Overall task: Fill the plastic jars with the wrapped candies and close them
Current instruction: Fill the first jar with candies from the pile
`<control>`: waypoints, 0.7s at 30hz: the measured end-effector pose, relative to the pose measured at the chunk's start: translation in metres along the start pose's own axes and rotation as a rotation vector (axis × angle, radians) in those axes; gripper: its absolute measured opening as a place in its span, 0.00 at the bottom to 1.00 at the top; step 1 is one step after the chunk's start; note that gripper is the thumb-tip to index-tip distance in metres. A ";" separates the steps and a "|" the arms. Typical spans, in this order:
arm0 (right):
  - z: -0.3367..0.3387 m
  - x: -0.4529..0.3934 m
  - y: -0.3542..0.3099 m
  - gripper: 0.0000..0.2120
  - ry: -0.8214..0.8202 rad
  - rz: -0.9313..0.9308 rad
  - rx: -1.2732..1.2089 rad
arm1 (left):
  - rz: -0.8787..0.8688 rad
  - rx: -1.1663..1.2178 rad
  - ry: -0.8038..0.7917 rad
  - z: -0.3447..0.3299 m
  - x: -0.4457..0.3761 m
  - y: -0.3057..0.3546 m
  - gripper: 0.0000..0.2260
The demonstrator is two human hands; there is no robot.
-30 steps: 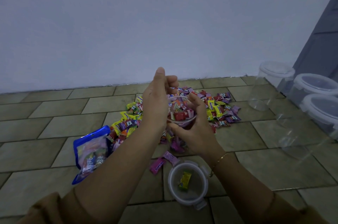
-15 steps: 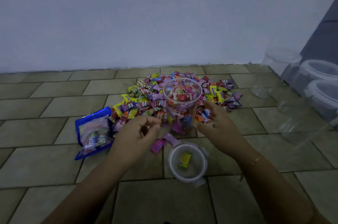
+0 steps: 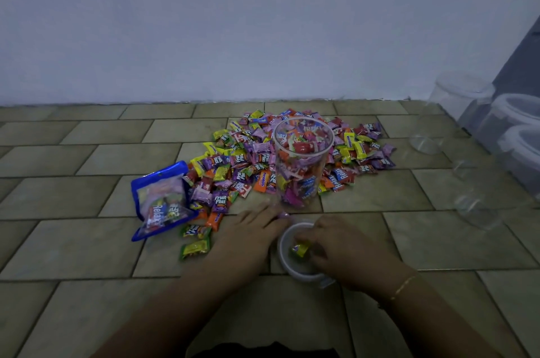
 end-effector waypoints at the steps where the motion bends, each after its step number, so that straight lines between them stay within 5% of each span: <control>1: 0.000 -0.001 0.001 0.20 0.000 -0.015 -0.015 | 0.003 0.001 0.016 0.001 0.000 -0.001 0.27; 8: 0.000 -0.002 0.005 0.14 0.088 -0.023 -0.018 | 0.064 0.074 0.016 -0.004 -0.009 -0.008 0.18; 15: 0.061 0.013 0.002 0.15 0.807 0.149 -0.193 | -0.020 0.187 0.108 -0.015 -0.014 -0.021 0.17; 18: 0.091 0.014 -0.002 0.15 1.067 0.180 -0.164 | -0.068 0.144 0.154 -0.010 -0.011 -0.019 0.28; 21: 0.106 0.006 -0.003 0.16 1.157 0.117 -0.151 | -0.022 0.195 0.235 -0.003 -0.006 -0.020 0.18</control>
Point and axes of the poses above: each hand's wrist, its own x-axis away from the middle knuckle, its own z-axis out of the back of the hand, y = z × x, the point moved 3 cm from there along -x, towards the middle knuckle, and after that the axes turned 8 degrees about z, right-handed, at the moved point
